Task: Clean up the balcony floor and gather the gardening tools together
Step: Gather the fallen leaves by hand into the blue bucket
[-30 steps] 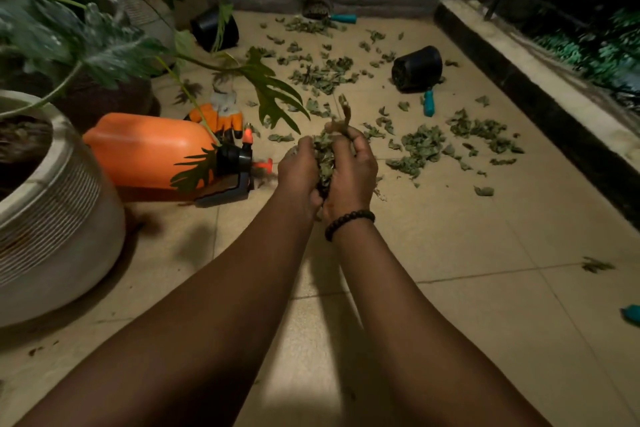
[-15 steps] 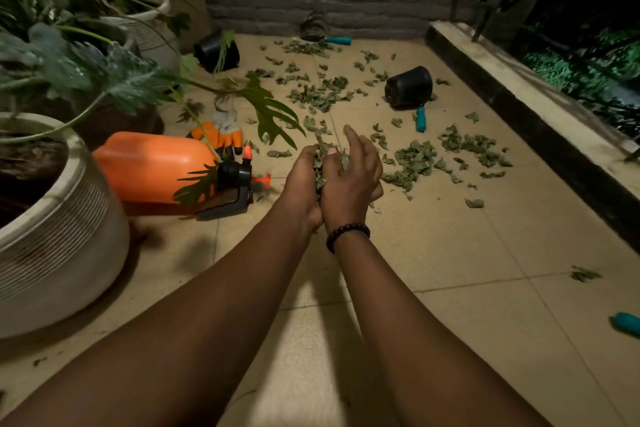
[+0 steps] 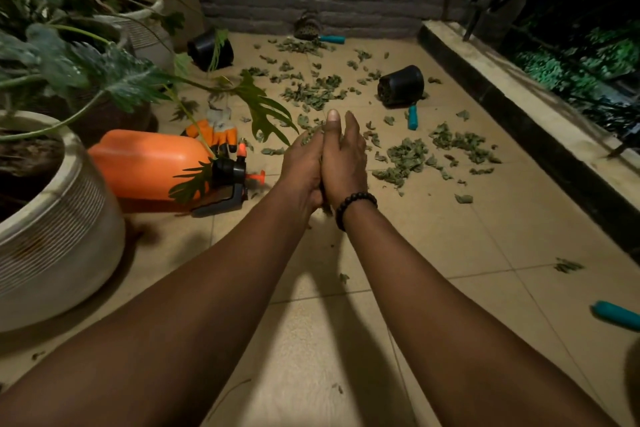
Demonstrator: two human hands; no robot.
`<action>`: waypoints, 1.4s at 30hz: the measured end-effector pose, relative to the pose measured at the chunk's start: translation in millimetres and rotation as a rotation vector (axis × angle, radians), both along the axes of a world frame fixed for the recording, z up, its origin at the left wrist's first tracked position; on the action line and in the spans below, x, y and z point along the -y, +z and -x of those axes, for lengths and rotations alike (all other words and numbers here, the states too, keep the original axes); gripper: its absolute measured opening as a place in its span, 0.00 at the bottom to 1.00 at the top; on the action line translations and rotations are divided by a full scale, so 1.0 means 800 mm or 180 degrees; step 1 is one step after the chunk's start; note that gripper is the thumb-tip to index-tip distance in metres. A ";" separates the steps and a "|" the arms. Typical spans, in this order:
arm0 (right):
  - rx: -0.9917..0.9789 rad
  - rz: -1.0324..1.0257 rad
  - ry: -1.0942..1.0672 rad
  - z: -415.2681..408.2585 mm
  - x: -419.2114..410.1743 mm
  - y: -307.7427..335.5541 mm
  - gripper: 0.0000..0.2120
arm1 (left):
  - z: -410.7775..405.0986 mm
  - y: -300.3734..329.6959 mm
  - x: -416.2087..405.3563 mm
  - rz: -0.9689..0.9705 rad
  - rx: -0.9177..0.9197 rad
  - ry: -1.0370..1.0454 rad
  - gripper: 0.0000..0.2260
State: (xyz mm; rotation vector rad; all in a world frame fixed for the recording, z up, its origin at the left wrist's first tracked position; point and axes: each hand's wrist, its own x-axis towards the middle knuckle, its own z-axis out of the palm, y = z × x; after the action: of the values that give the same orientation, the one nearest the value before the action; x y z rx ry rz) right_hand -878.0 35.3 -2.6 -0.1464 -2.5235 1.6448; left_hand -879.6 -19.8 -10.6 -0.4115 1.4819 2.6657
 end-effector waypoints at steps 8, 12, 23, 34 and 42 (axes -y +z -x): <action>0.0959 -0.0849 -0.0924 -0.178 -0.067 -0.158 0.44 | -0.005 -0.019 0.042 0.0827 0.0660 0.0563 0.31; 0.0965 -0.2338 -0.0024 -0.265 -0.054 -0.250 0.45 | -0.013 -0.020 0.076 0.0708 0.0717 0.0788 0.20; -0.0100 -0.3432 0.1819 -0.017 -0.016 -0.237 0.32 | -0.010 -0.037 0.136 0.0888 0.0926 0.1165 0.21; -0.0068 -0.4136 0.1372 0.107 -0.051 -0.225 0.29 | 0.010 -0.066 0.105 0.0929 0.1068 0.1559 0.16; 0.1106 -0.3744 0.0478 0.094 -0.217 -0.198 0.26 | 0.068 -0.027 -0.019 0.1979 0.1130 0.1005 0.23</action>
State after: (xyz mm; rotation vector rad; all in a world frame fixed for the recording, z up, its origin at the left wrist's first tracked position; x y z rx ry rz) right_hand -953.6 208.9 -161.0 -0.1164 -3.3319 -0.0679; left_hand -934.1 -4.9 -32.1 -1.1674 2.2269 2.0802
